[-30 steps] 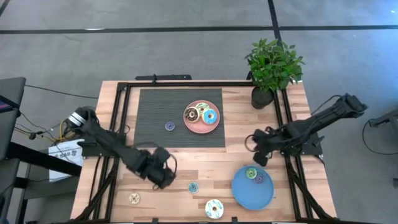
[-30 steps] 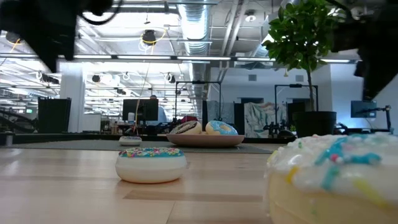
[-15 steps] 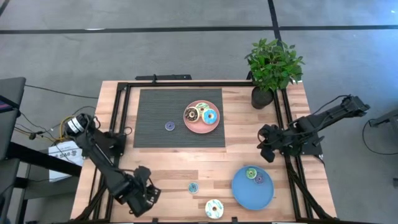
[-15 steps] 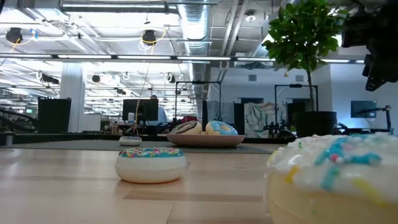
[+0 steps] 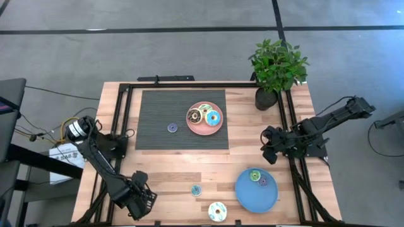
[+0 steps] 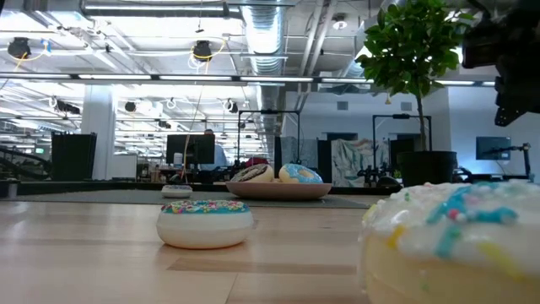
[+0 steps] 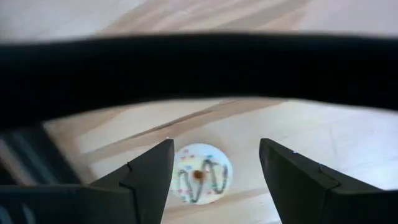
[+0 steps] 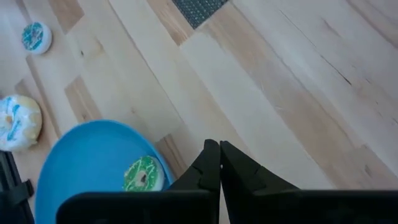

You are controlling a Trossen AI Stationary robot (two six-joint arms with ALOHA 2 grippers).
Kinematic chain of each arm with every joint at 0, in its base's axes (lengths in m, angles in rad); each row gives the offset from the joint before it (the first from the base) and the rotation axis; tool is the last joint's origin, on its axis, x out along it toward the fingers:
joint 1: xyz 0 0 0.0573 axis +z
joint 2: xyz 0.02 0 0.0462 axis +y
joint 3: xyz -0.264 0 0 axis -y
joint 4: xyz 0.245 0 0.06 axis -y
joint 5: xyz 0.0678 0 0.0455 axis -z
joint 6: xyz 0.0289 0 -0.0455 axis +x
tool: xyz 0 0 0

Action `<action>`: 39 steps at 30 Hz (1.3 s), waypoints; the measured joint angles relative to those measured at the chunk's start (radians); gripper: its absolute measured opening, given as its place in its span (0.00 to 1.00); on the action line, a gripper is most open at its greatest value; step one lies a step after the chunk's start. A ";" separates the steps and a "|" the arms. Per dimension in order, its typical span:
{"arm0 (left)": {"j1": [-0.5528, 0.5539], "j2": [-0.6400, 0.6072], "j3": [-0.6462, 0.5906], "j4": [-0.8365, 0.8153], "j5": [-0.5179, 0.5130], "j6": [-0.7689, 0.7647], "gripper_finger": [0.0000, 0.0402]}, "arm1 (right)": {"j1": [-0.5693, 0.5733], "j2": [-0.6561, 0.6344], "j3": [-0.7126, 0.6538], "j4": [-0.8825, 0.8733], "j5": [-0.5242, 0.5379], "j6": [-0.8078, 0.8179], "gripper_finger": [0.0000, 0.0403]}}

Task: Pick & Place donuts
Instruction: Put the small white donut on the blue plate

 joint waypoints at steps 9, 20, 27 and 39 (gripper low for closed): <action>-0.012 0.000 -0.087 0.121 0.072 0.034 0.57 | 0.000 0.000 0.000 -0.001 0.000 0.034 0.00; -0.012 0.000 -0.122 0.171 0.082 0.070 0.57 | 0.000 0.000 0.000 -0.001 0.021 0.067 0.00; 0.008 0.000 -0.122 0.174 0.105 0.133 0.57 | 0.000 0.000 0.000 -0.001 0.021 0.074 0.00; 0.075 0.000 -0.122 0.251 0.071 0.257 0.57 | 0.000 0.000 0.000 -0.001 0.021 0.108 0.00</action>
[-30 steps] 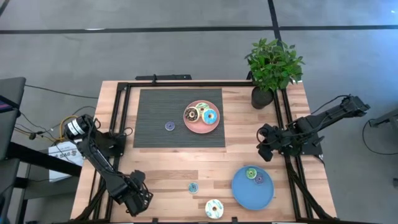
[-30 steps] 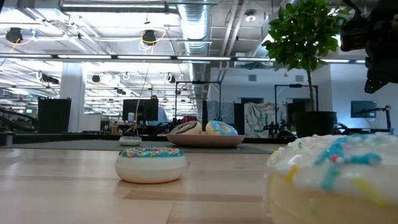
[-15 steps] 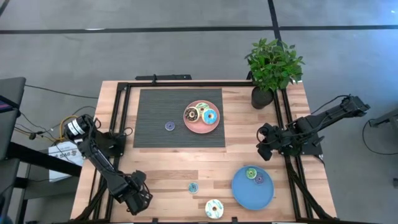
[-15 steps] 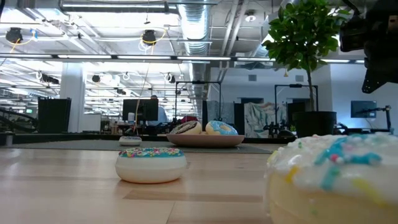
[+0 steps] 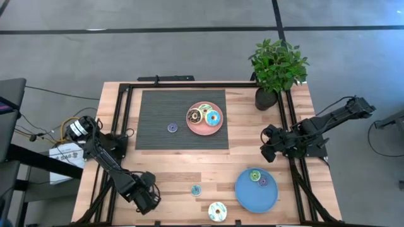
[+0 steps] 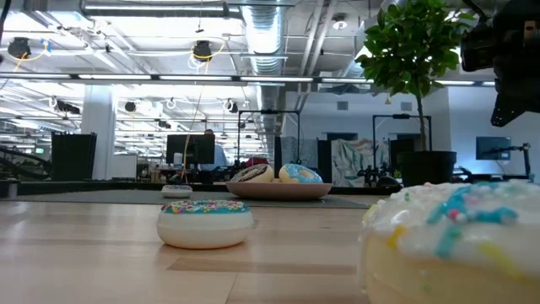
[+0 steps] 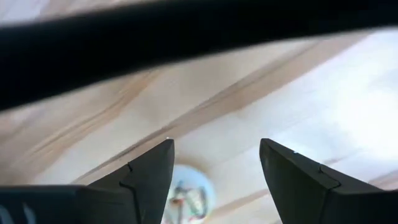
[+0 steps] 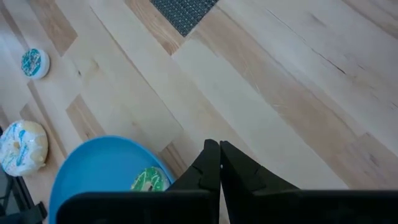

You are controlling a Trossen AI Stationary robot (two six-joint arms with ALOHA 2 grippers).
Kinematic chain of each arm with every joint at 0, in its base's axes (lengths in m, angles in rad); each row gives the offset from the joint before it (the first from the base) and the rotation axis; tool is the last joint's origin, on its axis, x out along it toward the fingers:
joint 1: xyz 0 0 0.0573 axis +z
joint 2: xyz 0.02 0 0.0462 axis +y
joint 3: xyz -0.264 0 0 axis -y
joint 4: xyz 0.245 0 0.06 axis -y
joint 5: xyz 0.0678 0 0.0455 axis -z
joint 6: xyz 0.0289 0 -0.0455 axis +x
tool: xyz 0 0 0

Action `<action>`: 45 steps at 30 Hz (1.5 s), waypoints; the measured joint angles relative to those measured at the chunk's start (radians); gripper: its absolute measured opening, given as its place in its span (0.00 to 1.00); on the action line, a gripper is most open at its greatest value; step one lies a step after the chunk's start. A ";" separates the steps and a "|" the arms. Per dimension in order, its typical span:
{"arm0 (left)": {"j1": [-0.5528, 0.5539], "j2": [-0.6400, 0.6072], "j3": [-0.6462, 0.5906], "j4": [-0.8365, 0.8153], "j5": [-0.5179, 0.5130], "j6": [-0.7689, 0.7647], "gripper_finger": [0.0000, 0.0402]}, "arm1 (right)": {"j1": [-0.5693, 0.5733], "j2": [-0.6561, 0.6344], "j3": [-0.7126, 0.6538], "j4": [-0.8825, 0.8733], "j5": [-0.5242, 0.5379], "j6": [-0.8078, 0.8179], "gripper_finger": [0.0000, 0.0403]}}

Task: Pick & Place donuts
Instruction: Put the small white donut on the blue plate

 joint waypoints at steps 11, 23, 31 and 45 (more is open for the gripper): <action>0.014 0.000 0.000 -0.013 -0.025 0.040 0.83 | 0.000 0.000 0.000 0.000 0.000 0.001 0.00; 0.009 0.000 0.000 0.005 0.100 0.062 0.93 | 0.000 0.000 0.000 -0.001 0.000 -0.008 0.00; -0.023 0.000 0.000 -0.023 0.112 -0.001 0.93 | 0.000 0.000 0.000 -0.001 0.024 -0.008 0.00; -0.090 0.000 -0.001 -0.008 0.132 -0.019 0.93 | 0.000 0.000 0.000 -0.001 0.026 -0.008 0.00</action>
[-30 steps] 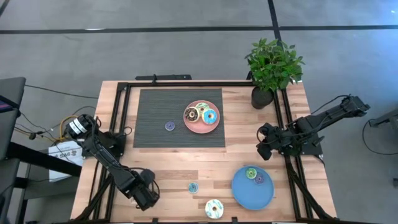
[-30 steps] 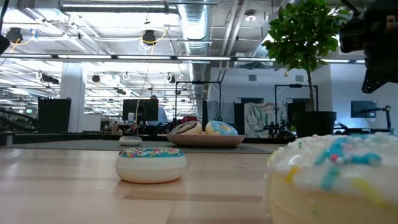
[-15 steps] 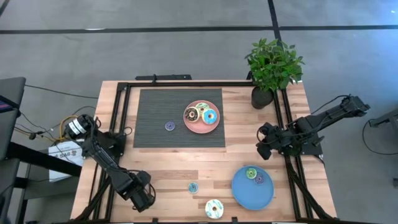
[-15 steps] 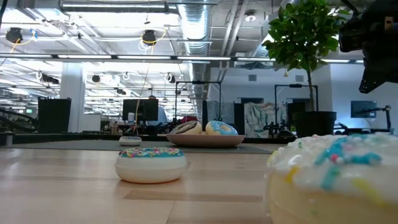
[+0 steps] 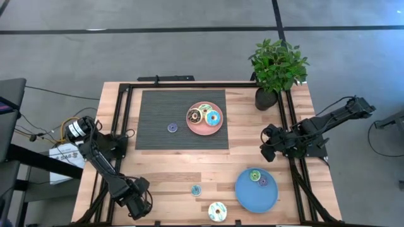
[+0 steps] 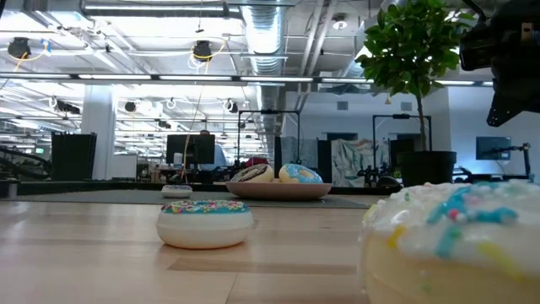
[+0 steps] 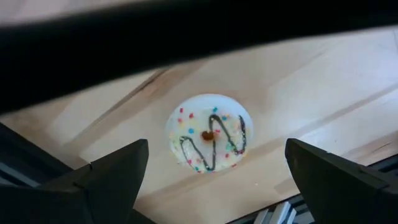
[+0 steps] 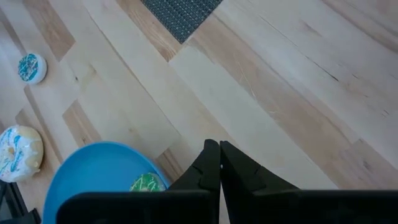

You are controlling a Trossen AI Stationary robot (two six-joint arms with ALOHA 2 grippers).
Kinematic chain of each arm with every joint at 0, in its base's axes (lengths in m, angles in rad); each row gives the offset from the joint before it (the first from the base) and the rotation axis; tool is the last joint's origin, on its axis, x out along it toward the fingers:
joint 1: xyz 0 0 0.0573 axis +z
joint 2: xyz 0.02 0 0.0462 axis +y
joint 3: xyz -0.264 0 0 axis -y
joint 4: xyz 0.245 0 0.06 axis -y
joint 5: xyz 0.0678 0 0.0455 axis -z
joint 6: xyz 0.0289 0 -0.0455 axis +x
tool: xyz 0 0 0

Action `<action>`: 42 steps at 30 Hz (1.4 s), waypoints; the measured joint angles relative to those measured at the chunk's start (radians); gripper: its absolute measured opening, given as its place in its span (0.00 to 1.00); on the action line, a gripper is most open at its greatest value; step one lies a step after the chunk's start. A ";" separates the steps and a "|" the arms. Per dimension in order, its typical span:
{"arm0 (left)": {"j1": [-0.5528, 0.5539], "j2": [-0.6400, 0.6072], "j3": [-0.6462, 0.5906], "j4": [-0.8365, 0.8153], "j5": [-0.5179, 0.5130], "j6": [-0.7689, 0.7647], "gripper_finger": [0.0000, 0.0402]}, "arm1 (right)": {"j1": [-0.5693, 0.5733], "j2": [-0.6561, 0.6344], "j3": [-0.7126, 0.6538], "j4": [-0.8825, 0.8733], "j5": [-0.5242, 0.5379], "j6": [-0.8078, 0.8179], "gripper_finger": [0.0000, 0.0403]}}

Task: Pick & Place donuts
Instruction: Put the small white donut on the blue plate

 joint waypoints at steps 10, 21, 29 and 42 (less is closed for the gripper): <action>-0.006 0.088 0.000 0.057 0.031 0.057 0.93 | 0.000 0.000 0.000 0.000 0.000 0.000 0.00; -0.004 0.086 -0.001 0.069 0.010 0.057 0.93 | 0.000 0.000 0.000 0.000 0.001 0.000 0.00; -0.004 0.087 -0.001 0.078 0.008 0.053 0.86 | 0.000 0.000 0.000 0.000 0.004 0.000 0.00; -0.003 0.089 0.004 0.083 0.007 0.023 0.64 | 0.000 0.000 0.000 0.000 0.004 0.000 0.00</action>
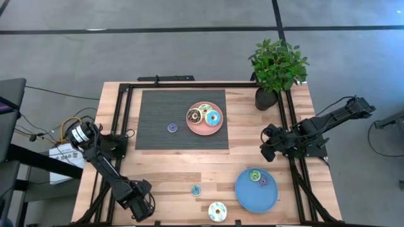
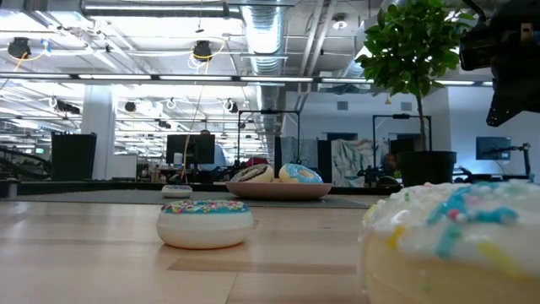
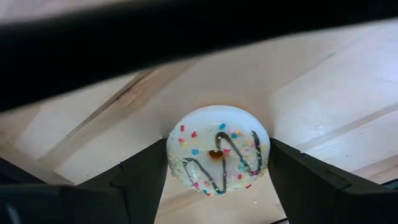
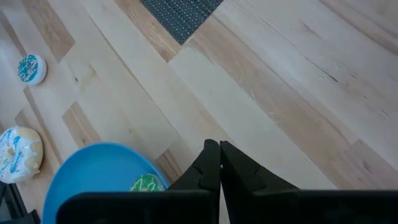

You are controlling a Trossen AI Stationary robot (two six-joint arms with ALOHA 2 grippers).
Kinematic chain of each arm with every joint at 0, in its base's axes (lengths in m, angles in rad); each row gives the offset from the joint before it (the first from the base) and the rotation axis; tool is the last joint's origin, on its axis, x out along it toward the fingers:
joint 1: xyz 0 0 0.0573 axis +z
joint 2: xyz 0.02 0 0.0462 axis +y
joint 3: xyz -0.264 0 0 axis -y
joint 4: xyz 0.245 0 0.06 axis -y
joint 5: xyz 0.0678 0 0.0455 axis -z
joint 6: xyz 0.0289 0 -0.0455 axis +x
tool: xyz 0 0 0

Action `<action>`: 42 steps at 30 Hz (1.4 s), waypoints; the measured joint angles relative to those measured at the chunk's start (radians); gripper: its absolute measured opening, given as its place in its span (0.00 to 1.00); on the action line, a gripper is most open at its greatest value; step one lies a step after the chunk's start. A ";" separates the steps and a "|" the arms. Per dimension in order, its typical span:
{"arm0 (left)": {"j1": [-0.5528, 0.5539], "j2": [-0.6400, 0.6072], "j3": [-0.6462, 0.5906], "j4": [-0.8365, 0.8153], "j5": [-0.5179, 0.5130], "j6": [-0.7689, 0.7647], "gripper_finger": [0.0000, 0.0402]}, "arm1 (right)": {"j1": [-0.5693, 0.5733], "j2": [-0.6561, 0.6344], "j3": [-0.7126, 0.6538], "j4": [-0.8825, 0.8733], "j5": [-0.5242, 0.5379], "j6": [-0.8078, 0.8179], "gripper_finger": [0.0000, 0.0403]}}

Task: Pick & Place donuts
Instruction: Put the small white donut on the blue plate

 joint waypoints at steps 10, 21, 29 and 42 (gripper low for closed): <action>0.009 0.005 0.036 -0.034 -0.008 -0.004 0.60 | 0.000 0.000 0.000 0.000 0.000 0.000 0.00; 0.082 0.005 0.040 0.029 -0.047 -0.006 0.56 | 0.000 0.000 0.000 0.000 0.000 -0.001 0.00; 0.224 -0.025 0.041 0.140 -0.254 0.084 0.56 | 0.000 0.000 0.000 0.000 0.000 -0.026 0.00; 0.553 -0.057 0.057 0.788 -0.438 0.570 0.56 | 0.000 0.000 0.000 0.001 -0.001 -0.054 0.00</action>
